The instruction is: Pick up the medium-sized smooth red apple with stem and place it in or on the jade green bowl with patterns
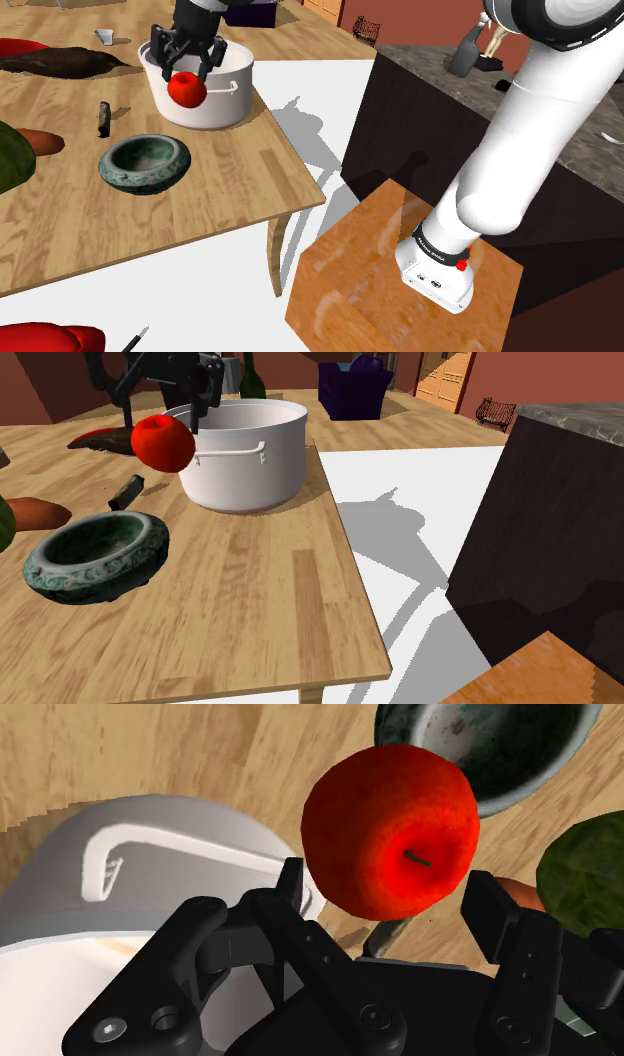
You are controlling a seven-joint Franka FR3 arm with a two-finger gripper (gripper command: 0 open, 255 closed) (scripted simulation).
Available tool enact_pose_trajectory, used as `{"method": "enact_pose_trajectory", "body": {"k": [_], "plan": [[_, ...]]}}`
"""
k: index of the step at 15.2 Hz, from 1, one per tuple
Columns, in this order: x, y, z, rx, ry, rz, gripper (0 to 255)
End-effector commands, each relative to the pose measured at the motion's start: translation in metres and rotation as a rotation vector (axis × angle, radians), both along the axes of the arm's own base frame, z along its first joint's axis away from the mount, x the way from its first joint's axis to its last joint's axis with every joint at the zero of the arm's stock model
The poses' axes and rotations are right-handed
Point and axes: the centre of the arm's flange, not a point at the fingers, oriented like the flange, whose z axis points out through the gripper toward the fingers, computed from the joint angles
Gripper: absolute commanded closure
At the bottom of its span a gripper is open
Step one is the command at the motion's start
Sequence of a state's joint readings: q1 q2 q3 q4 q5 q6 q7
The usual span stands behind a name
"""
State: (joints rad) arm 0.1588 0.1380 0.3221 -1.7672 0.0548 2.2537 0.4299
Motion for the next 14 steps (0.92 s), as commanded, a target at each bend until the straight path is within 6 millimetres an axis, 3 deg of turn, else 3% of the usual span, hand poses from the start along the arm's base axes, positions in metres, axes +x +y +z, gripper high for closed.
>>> {"method": "enact_pose_trajectory", "body": {"k": [1, 8, 14], "plan": [[0.0, 0.027, 0.001, 0.0, 0.0, -0.002, 255], [-0.001, 0.125, 0.013, 0.0, 0.0, -0.002, 255], [-0.001, 0.125, -0.018, 0.0, 0.0, -0.002, 255]]}}
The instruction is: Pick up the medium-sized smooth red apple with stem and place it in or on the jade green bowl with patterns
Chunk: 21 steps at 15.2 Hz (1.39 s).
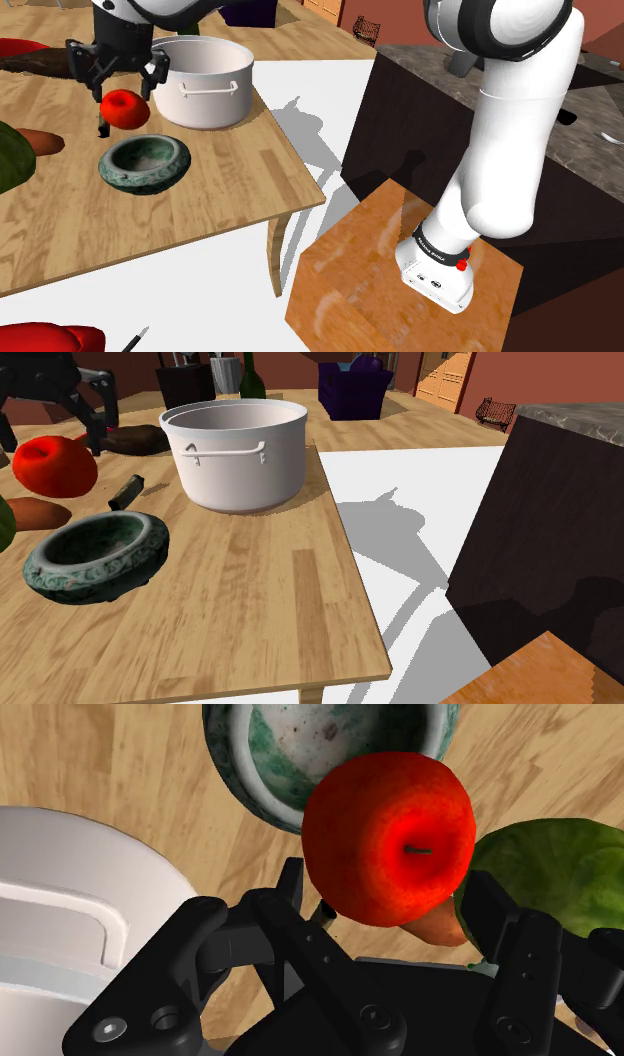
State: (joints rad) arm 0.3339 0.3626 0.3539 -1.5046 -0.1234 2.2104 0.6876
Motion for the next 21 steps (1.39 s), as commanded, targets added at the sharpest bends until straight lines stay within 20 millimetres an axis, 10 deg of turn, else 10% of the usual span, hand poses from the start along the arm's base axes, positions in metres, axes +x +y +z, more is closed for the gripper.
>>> {"method": "enact_pose_trajectory", "body": {"k": [1, 12, 20, 21], "plan": [[0.001, 0.001, -0.011, 0.0, -0.001, 0.0, 255], [0.001, 0.001, -0.068, 0.0, -0.001, 0.0, 255], [0.001, 0.001, -0.068, 0.0, -0.001, 0.0, 255], [0.001, 0.001, -0.068, 0.0, -0.001, 0.0, 0]]}}
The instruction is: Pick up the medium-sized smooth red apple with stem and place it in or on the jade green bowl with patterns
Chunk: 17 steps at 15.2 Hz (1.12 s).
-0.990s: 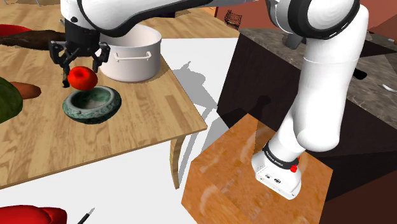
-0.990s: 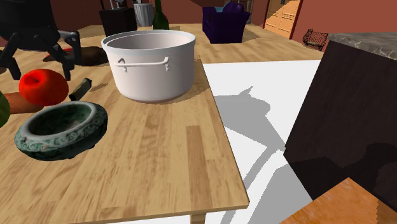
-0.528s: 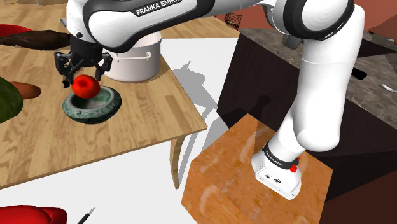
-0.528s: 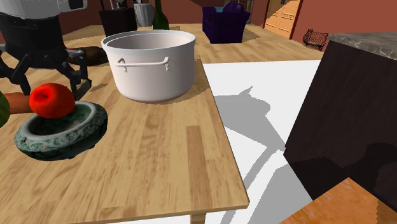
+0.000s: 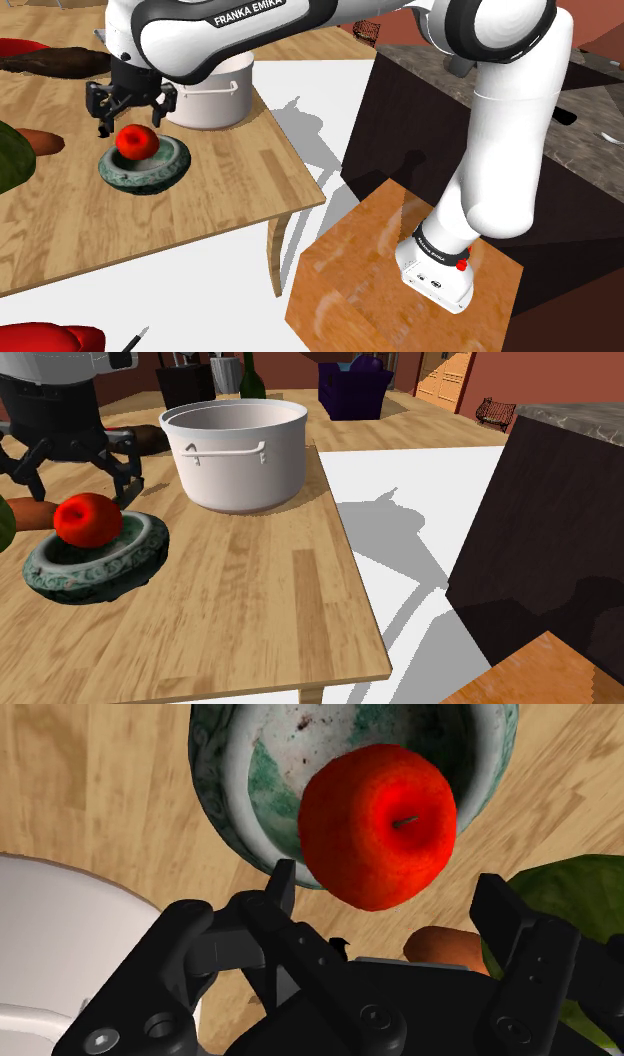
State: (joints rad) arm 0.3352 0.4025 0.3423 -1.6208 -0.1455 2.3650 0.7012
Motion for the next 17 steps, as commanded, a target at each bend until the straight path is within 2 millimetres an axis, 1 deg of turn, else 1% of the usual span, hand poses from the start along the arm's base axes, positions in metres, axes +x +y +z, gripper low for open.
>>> {"method": "enact_pose_trajectory", "body": {"k": [1, 5, 9, 17], "plan": [[0.0, 0.0, 0.0, 0.0, 0.0, 0.0, 0], [0.0, 0.0, 0.0, 0.0, 0.0, 0.0, 0], [-0.014, -0.012, 0.047, 0.0, 0.0, 0.0, 0], [-0.014, -0.012, 0.047, 0.0, 0.0, 0.0, 0]]}}
